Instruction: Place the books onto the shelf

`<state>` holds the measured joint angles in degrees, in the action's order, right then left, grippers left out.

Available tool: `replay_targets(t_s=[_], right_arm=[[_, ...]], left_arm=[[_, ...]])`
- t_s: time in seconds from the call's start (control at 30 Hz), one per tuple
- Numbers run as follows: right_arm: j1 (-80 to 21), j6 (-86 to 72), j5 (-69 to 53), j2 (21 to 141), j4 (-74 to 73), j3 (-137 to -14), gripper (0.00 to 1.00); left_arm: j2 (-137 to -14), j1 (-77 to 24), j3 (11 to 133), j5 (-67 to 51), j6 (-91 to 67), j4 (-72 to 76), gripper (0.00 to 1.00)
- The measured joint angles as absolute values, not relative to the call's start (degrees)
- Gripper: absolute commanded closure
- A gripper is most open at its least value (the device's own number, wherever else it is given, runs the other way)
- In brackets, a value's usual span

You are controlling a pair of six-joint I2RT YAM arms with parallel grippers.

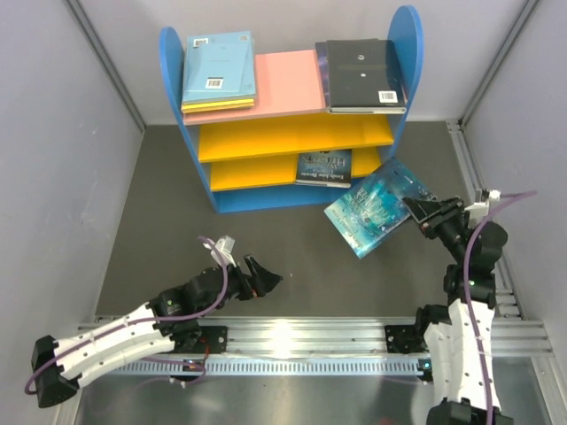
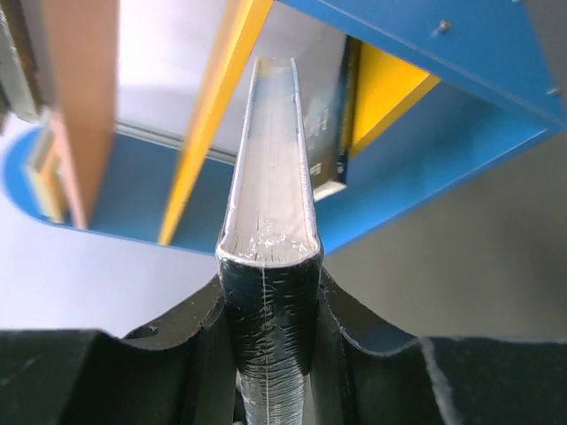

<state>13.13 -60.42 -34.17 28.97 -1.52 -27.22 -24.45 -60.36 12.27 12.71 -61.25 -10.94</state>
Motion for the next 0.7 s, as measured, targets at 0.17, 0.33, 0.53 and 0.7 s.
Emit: replay_targets(t_s=[0.17,0.33,0.53,0.7], right_arm=[[15.92,-74.50,-42.54,28.86,14.92,-18.24,1.00],[15.92,-82.52,-47.75,30.00,24.69,-15.62,1.00],[15.40,-86.50,-49.32,31.09,31.18,-15.51,1.00],[8.19,-86.30,-45.56,34.59,33.52,-13.41,1.00]], left_arm=[[-24.38,-60.36,12.27,12.71,-61.10,-11.25,0.01],[-24.53,-60.36,12.27,12.69,-61.12,-11.09,0.01],[-26.04,-60.36,12.10,12.53,-61.14,-10.02,0.01],[-27.62,-60.36,11.77,12.23,-61.17,-8.71,0.01]])
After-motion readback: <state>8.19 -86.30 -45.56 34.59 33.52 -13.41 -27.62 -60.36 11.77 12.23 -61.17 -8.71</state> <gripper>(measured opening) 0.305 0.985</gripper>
